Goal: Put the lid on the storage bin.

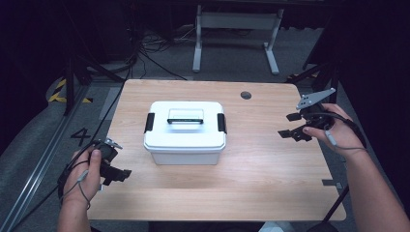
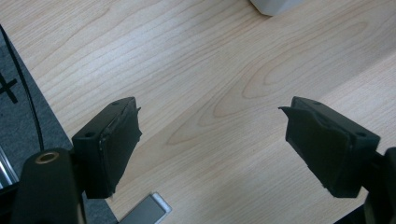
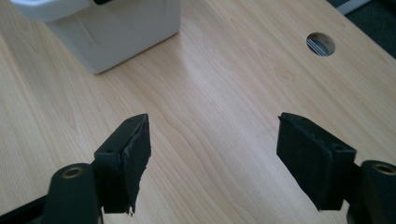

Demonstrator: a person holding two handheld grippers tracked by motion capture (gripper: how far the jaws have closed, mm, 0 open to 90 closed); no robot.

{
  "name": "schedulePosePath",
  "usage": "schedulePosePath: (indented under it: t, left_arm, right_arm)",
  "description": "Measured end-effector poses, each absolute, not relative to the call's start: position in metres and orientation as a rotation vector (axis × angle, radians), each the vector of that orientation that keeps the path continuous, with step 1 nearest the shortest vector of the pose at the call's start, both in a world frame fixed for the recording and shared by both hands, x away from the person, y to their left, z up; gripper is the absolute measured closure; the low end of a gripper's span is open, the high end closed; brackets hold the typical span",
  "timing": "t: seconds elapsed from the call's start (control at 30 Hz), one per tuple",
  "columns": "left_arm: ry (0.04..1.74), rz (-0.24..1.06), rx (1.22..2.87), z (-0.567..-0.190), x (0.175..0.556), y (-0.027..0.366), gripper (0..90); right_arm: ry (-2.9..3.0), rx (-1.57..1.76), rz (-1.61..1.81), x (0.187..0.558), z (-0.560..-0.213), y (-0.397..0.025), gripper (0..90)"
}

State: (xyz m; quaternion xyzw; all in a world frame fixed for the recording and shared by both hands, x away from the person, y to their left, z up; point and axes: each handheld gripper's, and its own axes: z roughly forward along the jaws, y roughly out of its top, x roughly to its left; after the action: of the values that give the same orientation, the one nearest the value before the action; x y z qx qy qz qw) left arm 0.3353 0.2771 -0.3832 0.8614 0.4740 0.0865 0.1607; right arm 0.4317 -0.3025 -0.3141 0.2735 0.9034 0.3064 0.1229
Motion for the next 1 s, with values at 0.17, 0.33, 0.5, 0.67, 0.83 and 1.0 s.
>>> schedulePosePath:
  t: [0.17, 0.33, 0.5, 0.67, 0.83, 1.0]
  left_arm:
    - [1.363, 0.242, 2.459, -0.384, 0.335, 0.277, 18.5]
    - [1.359, 0.244, 2.462, -0.384, 0.335, 0.277, 18.5]
    - [1.358, 0.239, 2.469, -0.385, 0.336, 0.277, 18.5]
    - [1.363, 0.236, 2.467, -0.385, 0.336, 0.276, 18.6]
    - [1.352, 0.237, 2.472, -0.386, 0.337, 0.276, 18.6]
    - [1.35, 0.237, 2.476, -0.386, 0.337, 0.276, 18.6]
  right_arm:
    - [2.646, 0.803, 0.886, 0.432, -0.334, -0.307, 26.4]
    - [2.657, 0.828, 0.892, 0.43, -0.358, -0.31, 26.5]
    - [2.674, 0.838, 0.885, 0.429, -0.376, -0.31, 26.4]
    - [2.699, 0.847, 0.866, 0.43, -0.393, -0.308, 26.4]
    - [2.705, 0.85, 0.85, 0.431, -0.403, -0.305, 26.4]
    - [2.705, 0.85, 0.841, 0.431, -0.408, -0.303, 25.7]
